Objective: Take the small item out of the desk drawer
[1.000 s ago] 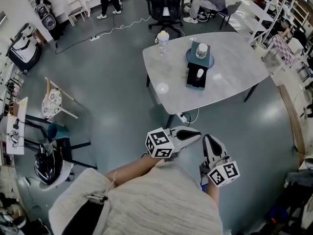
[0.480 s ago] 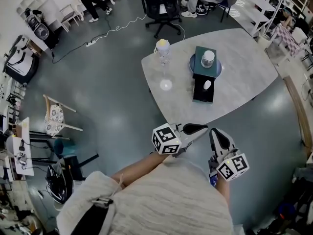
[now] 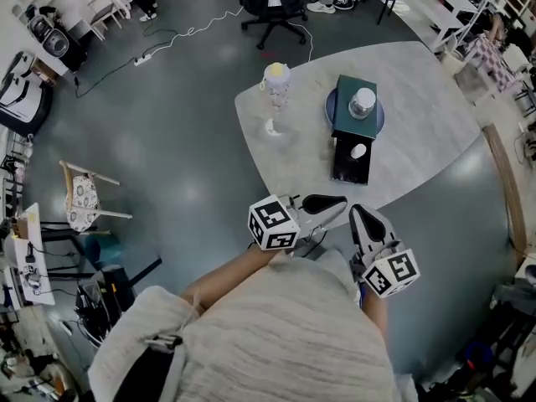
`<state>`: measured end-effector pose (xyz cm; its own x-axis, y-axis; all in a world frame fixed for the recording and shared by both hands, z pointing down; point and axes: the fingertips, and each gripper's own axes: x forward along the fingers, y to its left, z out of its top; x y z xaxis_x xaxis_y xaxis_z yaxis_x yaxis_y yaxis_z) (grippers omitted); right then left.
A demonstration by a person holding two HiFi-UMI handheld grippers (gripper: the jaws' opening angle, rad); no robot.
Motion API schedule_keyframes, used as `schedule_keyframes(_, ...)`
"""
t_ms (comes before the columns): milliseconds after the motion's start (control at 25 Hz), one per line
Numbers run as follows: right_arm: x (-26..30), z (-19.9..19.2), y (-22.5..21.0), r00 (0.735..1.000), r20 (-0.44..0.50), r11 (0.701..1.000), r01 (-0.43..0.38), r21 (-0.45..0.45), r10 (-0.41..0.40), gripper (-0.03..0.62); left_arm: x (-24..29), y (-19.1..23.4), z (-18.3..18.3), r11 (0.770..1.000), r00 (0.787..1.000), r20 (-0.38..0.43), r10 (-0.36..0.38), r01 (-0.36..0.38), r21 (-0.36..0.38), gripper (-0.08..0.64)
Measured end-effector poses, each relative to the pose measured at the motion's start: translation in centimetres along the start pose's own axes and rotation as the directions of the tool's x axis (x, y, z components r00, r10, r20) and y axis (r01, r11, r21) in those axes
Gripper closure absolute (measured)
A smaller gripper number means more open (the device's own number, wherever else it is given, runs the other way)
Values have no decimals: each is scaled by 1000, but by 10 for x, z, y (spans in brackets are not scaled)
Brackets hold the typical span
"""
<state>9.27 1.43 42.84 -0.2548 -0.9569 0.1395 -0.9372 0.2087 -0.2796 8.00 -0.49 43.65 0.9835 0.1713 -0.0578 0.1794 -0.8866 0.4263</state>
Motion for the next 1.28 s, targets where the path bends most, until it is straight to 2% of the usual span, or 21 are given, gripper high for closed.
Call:
schedule_keyframes(160,15,1,-26,999,-36,1000,-1,-19,1,580,9,23,-5,999,999,-2,32,-32,-32,543)
schedule_keyframes(360,36,6,-64,991,-112,997,-71,-40,67,580,33,59,0,992,993,18,114,-113,-62,543)
schedule_keyframes(600,61,5,-106,962,-227,979,-180,-96,155,580,66,92,1,978,980,18,199,-198,-71,543)
schedule_keyframes(800,77,-1,-137,938,-276,966,-240,-90,208,580,86,116,-4,965,967,-2,256,-255,-58,543)
schedule_keyframes(1000,94,-15,-163,906,-365,947,-285,-149,215,580,92,143,-13,945,948,-11,319,-319,-75,543)
schedule_keyframes(1280,117,-39,-198,883,-421,950,-284,-128,207,578,92,176,-31,916,921,-38,388,-390,-94,543)
